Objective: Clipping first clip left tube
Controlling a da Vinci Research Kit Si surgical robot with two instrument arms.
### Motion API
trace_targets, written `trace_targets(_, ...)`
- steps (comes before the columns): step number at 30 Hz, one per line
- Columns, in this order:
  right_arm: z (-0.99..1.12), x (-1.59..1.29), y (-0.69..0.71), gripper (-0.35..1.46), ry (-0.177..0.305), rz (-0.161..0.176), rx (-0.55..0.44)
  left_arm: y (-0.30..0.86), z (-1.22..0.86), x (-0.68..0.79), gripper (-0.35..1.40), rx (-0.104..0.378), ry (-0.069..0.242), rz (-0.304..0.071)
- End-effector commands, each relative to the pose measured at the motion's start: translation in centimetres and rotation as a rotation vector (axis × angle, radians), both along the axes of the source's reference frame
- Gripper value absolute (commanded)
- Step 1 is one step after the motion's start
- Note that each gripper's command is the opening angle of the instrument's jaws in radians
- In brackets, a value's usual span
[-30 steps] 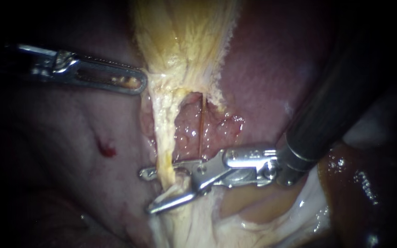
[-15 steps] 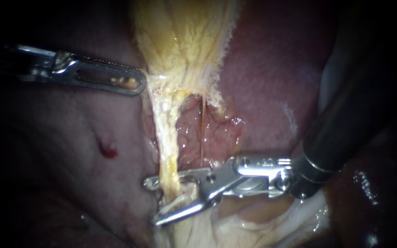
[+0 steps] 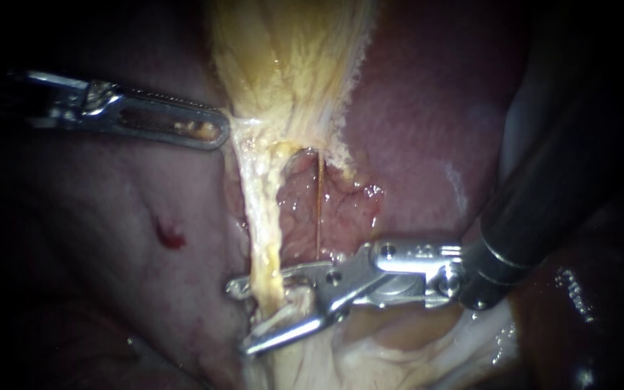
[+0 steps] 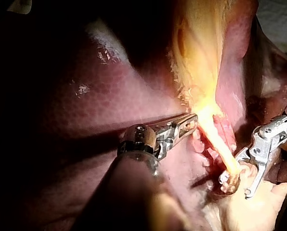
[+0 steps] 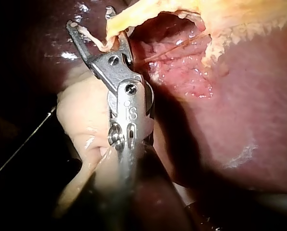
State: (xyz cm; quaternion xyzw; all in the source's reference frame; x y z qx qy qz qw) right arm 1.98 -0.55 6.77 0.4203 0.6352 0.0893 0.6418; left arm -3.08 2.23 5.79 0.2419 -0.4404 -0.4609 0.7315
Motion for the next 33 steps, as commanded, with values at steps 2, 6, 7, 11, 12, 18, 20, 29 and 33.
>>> trace_targets(2, 0.02, -0.03, 0.01, 0.05, -0.002, -0.002, 0.000, 0.00, 0.00, 0.00, -0.35, 0.000, 0.000, 0.000)
trace_targets(6, 0.07, -0.07, 0.03, -0.12, -0.012, -0.006, 0.021, 0.00, 0.00, 0.00, -0.35, 0.000, 0.000, 0.000)
trace_targets(7, 0.07, -0.07, 0.04, -0.14, -0.015, -0.006, 0.026, 0.00, 0.00, 0.00, -0.35, 0.000, 0.000, 0.000)
trace_targets(11, 0.06, -0.07, 0.03, -0.28, -0.031, -0.016, 0.063, 0.00, 0.00, 0.00, -0.35, 0.000, 0.000, 0.000)
trace_targets(12, 0.06, -0.08, 0.03, -0.35, -0.033, -0.017, 0.068, 0.00, 0.00, 0.00, -0.35, 0.000, 0.000, 0.000)
trace_targets(18, 0.06, -0.11, 0.01, -0.35, -0.040, -0.022, 0.077, 0.00, 0.00, 0.00, -0.35, 0.000, 0.000, 0.000)
trace_targets(20, 0.06, -0.11, 0.01, -0.35, -0.040, -0.023, 0.077, 0.00, 0.00, 0.00, -0.35, 0.000, 0.000, 0.000)
trace_targets(29, 0.07, -0.12, 0.01, -0.35, -0.040, -0.023, 0.077, 0.00, -0.01, 0.00, -0.35, 0.000, 0.000, 0.000)
trace_targets(33, 0.08, -0.12, 0.02, -0.35, -0.040, -0.023, 0.077, 0.00, -0.01, 0.00, -0.35, 0.001, 0.000, 0.000)
